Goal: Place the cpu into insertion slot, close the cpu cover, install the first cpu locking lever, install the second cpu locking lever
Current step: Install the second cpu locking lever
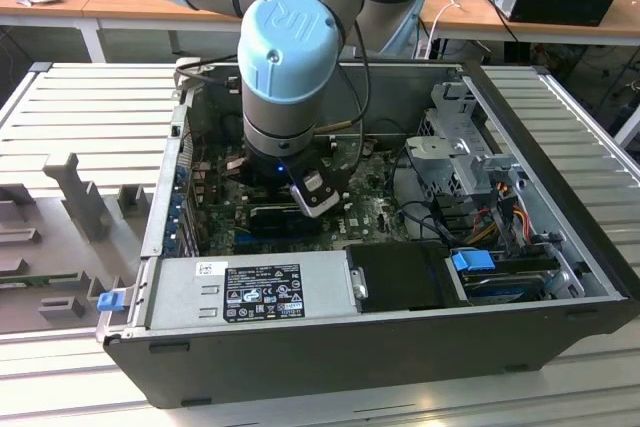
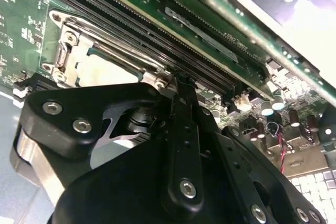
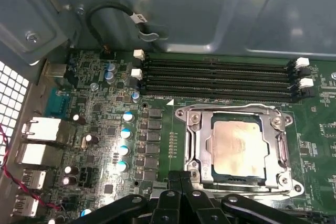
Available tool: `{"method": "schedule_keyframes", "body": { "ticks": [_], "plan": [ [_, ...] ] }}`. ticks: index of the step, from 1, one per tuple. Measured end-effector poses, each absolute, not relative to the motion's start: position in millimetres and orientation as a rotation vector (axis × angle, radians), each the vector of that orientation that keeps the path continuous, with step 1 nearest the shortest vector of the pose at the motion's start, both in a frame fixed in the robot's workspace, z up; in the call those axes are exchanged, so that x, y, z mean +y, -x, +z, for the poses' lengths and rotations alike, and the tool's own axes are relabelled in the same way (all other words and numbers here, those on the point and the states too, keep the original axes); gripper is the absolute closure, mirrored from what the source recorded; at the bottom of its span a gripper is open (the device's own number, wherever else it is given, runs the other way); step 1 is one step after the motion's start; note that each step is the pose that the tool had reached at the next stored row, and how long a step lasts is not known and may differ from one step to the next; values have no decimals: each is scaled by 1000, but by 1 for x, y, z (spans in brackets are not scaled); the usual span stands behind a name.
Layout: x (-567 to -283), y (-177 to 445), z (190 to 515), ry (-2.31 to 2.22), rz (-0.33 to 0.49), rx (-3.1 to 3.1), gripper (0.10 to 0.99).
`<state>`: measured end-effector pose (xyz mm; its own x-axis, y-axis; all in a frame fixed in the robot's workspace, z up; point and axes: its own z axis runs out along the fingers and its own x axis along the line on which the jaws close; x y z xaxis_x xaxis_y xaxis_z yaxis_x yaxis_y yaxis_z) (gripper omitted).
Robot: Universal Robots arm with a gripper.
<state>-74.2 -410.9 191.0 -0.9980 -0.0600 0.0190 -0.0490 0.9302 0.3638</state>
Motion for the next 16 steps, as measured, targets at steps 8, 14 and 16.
{"method": "schedule_keyframes", "body": {
  "ticks": [8, 14, 16],
  "plan": [
    [-411, 75, 222, -86, -577, -3056, 980],
    [-411, 75, 246, -86, -584, -3055, 980],
    [-411, 75, 246, -86, -584, -3055, 980]
  ]
}}
